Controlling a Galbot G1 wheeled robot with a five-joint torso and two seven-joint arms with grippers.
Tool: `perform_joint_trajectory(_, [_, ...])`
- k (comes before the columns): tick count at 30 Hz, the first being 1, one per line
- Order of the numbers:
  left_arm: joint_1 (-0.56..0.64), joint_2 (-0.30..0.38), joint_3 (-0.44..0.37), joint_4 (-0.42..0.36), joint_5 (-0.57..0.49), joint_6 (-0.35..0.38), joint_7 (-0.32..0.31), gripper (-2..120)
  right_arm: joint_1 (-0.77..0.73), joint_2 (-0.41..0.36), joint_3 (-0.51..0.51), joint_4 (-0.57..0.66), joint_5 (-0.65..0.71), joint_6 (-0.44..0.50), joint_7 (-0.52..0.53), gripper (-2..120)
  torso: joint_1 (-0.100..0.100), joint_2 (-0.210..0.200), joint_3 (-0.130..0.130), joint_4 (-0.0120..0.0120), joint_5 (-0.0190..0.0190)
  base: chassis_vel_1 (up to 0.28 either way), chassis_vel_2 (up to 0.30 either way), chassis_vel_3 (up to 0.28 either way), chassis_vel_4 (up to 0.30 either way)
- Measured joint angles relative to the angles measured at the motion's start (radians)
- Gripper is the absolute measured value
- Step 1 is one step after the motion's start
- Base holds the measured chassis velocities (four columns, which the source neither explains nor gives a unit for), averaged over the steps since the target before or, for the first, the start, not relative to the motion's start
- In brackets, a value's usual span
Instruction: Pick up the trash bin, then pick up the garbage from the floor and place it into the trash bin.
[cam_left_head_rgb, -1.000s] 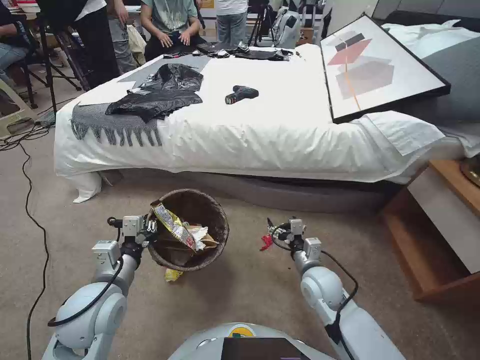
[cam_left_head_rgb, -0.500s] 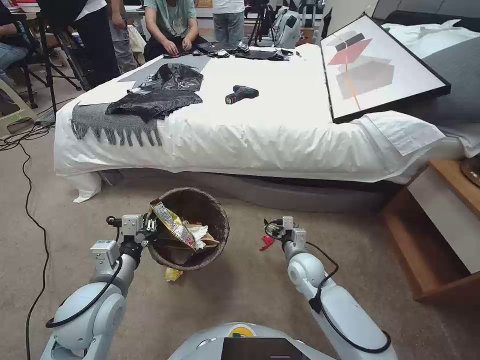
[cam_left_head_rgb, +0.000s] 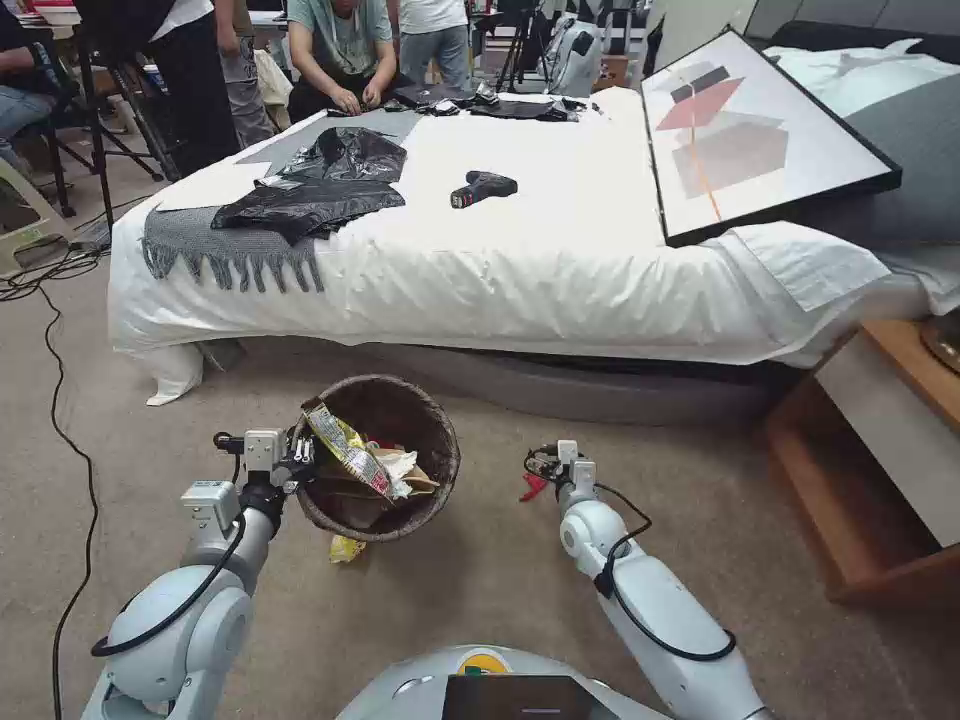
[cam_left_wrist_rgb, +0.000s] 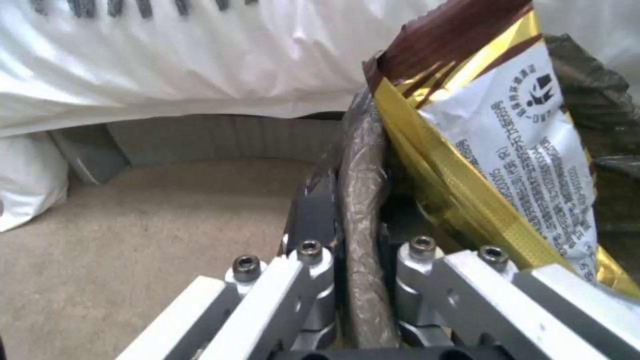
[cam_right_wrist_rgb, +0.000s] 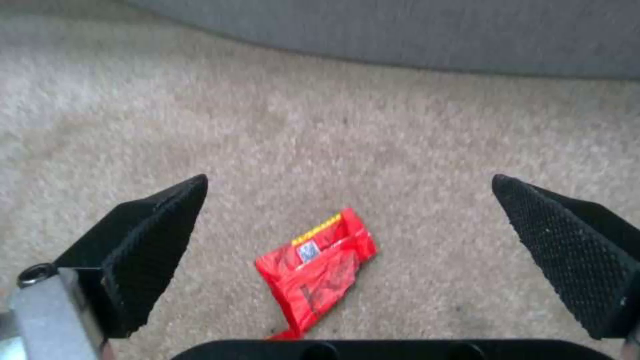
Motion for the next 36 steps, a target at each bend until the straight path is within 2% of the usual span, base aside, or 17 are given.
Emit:
perform_joint_trajectory(21, [0.005, -0.007, 0.005, -0.010, 0.005, 0.001, 0.001, 5, 0.084, 0.110, -0.039, -0.293, -0.122, 0.068, -0.065, 100, 0.000, 0.000, 0.000, 0.0001, 0.0000, 0.000, 0.000, 0.000, 0.000])
perform_joint_trajectory(36, [0.006, -0.011, 0.005, -0.013, 0.010, 0.001, 0.001, 5, 0.112, 0.134, -0.022, -0.380, -0.132, 0.099, -0.092, 100, 0.000, 0.000, 0.000, 0.0000, 0.0000, 0.000, 0.000, 0.000, 0.000])
